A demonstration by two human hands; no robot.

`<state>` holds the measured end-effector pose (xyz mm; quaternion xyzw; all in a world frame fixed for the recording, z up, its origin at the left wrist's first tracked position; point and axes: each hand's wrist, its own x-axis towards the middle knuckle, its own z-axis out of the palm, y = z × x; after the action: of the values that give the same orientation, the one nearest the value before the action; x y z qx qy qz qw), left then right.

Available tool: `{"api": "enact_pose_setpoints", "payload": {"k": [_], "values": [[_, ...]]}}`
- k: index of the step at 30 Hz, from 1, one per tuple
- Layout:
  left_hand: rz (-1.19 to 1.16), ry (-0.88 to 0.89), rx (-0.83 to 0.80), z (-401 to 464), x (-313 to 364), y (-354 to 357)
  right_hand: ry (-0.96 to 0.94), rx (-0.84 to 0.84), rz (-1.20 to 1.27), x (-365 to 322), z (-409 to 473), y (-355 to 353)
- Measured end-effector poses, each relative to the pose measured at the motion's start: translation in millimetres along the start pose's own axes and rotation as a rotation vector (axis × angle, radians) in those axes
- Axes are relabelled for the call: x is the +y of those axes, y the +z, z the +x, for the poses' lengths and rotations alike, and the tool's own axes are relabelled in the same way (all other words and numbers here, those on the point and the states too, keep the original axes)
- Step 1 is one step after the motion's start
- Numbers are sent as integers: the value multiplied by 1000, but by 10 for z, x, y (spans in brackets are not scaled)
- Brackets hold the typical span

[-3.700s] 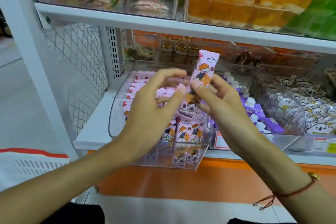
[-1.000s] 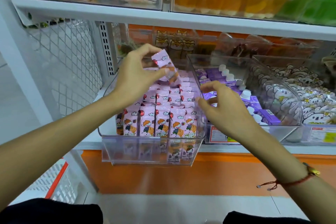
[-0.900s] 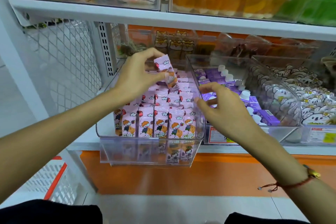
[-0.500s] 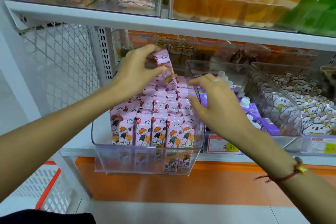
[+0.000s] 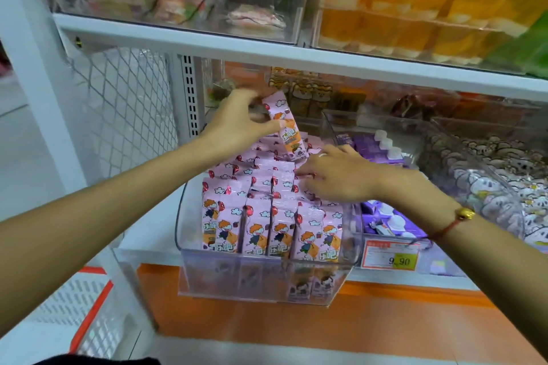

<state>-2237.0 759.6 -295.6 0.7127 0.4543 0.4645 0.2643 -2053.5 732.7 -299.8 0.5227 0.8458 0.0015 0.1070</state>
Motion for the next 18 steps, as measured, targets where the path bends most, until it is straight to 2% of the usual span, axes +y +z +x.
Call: {"api": "enact_pose_setpoints", "payload": {"k": [5,9,13,18], "values": [[139,123,-194,100,94,23,-72,271,-8,-23,-205,119],[297,98,-315,264,207,84,-92,310,-11,-13,-218,138],[221,-16,-458,402,274,91,-93,324,2,-21,-224,141],[392,79,-456,427,244,69,-67,412,122,-56,-374,132]]}}
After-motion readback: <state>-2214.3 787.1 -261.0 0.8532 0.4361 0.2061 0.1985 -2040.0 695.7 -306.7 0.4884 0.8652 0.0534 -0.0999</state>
